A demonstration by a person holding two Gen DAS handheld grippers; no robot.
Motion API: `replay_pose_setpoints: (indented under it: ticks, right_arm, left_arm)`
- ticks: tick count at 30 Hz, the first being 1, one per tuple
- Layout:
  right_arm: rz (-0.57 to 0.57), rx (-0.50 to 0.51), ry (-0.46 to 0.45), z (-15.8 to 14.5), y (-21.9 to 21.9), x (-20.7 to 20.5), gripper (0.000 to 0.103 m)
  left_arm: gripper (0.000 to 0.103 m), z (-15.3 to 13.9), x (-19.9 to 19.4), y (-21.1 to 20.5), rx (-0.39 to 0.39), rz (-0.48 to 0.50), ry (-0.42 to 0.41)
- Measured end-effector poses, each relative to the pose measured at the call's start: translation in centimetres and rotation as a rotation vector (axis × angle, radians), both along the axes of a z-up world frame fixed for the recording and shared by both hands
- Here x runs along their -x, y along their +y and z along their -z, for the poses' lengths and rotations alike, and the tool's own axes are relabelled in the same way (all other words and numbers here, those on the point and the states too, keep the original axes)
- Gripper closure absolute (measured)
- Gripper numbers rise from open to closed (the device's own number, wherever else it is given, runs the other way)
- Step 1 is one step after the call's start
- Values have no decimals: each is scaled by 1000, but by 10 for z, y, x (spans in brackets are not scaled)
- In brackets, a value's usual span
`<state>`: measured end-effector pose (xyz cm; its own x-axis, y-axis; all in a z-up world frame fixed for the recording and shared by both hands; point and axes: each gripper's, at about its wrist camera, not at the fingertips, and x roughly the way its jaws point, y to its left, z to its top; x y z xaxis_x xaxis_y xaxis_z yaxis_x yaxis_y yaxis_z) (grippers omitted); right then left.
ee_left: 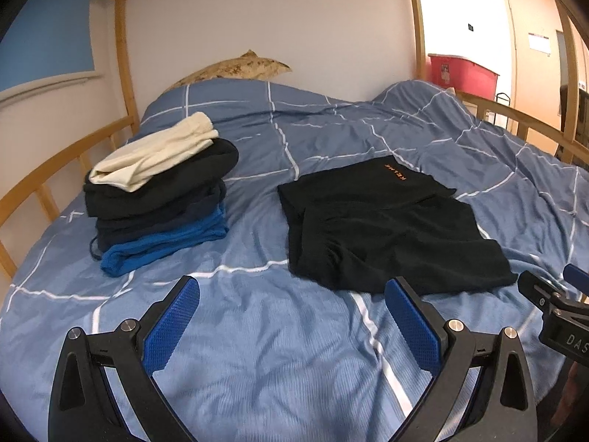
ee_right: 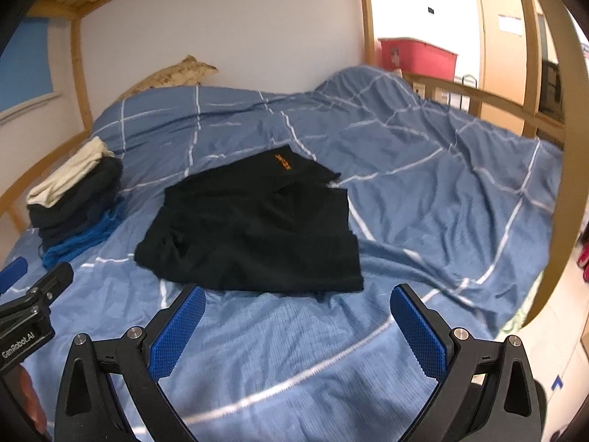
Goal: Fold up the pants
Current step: 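Grasp the black shorts' hem with the right gripper while the left gripper grasps the other hem corner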
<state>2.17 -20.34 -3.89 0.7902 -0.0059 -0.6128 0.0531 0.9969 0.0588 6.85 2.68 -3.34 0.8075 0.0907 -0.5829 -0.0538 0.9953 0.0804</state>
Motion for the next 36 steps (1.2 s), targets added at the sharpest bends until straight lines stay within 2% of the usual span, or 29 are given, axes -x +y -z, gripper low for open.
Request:
replay_pose_setpoints:
  ticks: [5, 9, 18, 21, 24, 26, 29, 33, 35, 36]
  right_arm:
    - [44, -12, 12, 15, -6, -26, 2]
    - [79, -42, 37, 24, -12, -48, 3]
    - [140, -112, 128, 52, -27, -86, 14]
    - [141, -120, 153, 59, -30, -91, 18]
    - [147, -115, 161, 64, -32, -92, 25]
    - [147, -115, 164, 67, -34, -90, 28]
    - [151, -130, 157, 69, -37, -84, 32]
    - [152, -129, 155, 72, -38, -81, 37]
    - [151, -129, 160, 72, -38, -82, 38]
    - [153, -133, 160, 72, -39, -82, 38]
  left_arm:
    - [10, 12, -35, 1, -2, 27, 32]
    - [23, 24, -69, 7, 44, 77, 87]
    - [45, 57, -118, 13, 63, 102, 220]
    - [48, 68, -130, 17, 81, 103, 260]
    - [56, 77, -135, 17, 102, 120, 302]
    - [56, 82, -136, 13, 113, 152, 325]
    - [56, 90, -136, 6, 71, 166, 329]
    - [57, 95, -137, 5, 56, 175, 328]
    - [68, 96, -137, 6, 54, 174, 331]
    - [68, 96, -136, 7, 57, 173, 332]
